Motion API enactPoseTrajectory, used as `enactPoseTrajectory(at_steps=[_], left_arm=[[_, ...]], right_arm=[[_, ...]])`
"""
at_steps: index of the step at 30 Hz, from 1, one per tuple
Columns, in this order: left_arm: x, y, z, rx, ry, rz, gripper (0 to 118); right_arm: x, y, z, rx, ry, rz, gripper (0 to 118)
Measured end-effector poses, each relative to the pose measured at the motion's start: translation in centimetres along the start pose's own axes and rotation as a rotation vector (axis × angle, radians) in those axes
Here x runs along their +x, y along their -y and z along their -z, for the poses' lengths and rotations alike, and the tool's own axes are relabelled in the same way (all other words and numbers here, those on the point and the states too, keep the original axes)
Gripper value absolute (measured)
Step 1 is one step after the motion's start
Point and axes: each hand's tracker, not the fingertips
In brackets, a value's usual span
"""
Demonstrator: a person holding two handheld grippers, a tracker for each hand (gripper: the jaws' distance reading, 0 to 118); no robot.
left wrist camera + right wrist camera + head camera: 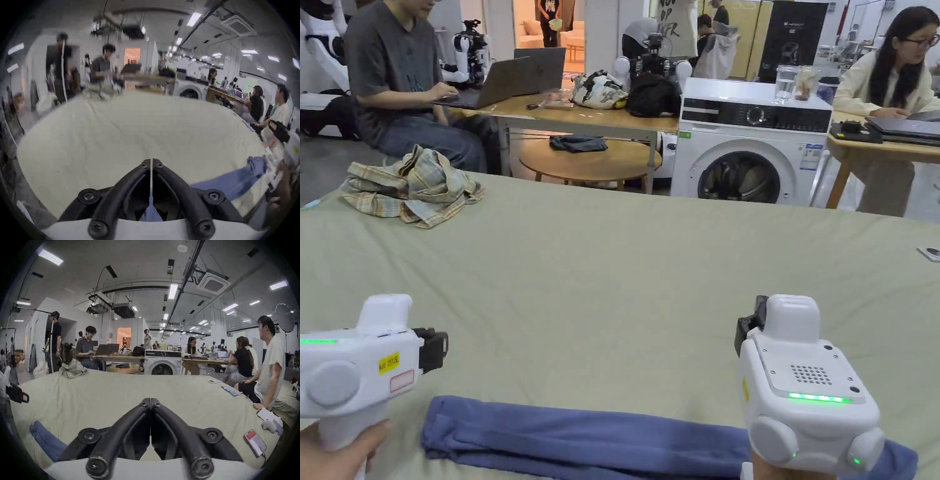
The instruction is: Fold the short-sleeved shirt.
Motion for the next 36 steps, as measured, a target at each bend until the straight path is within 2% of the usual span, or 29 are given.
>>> enactPoseTrajectory(at_steps=[3,4,5,8,9,16,19,22,24,25,26,27,28,30,33,36], left_arm=[[-3.7,0.5,1.3,-0.149,0.136,-0.115,0],[-4.9,0.6,1.7,-0.181,0.161,-0.153,3],[-6.0,0.9,2.2,-0.205,0.177,-0.194,11],[-8.0,1.0,2.9,-0.257,0.228,-0.257,68],[-8.8,1.1,3.3,-0.291,0.265,-0.286,77],[-11.1,3.0,7.0,-0.481,0.428,-0.396,77],[-11.7,4.0,7.5,-0.399,0.553,-0.494,77],[-11.4,5.5,9.2,-0.435,0.683,-0.615,77],[-11.0,5.6,9.6,-0.431,0.722,-0.577,76],[-10.6,5.6,9.3,-0.418,0.710,-0.567,71],[-10.4,5.6,9.3,-0.415,0.685,-0.559,59],[-10.5,5.5,9.3,-0.426,0.619,-0.548,31],[-10.3,5.5,9.4,-0.446,0.560,-0.523,14],[-10.5,5.9,9.2,-0.419,0.613,-0.565,12],[-9.4,5.4,8.2,-0.391,0.567,-0.484,7],[-9.5,4.9,7.1,-0.365,0.568,-0.508,5]], right_arm=[[-0.4,0.4,0.5,-0.028,-0.023,-0.014,0],[-0.5,0.6,0.6,-0.032,-0.029,-0.014,0],[-0.7,0.8,0.8,-0.042,-0.037,-0.015,0],[-1.0,1.4,1.3,-0.069,-0.054,-0.015,0],[-1.2,1.6,1.4,-0.079,-0.060,-0.016,0],[-1.8,2.7,1.7,-0.117,-0.079,-0.028,0],[-1.8,2.9,1.8,-0.130,-0.083,-0.022,0],[-1.7,3.2,2.1,-0.138,-0.081,-0.013,0],[-1.6,3.3,2.3,-0.146,-0.080,-0.001,0],[-1.5,3.3,2.3,-0.148,-0.077,0.004,0],[-1.4,3.3,2.3,-0.151,-0.074,0.008,0],[-1.3,3.3,2.4,-0.153,-0.075,0.012,0],[-1.2,3.3,2.5,-0.154,-0.076,0.012,0],[-1.1,3.4,2.6,-0.155,-0.071,0.007,0],[-0.7,3.3,2.6,-0.145,-0.067,0.015,0],[-0.5,3.2,2.7,-0.141,-0.065,0.010,0]])
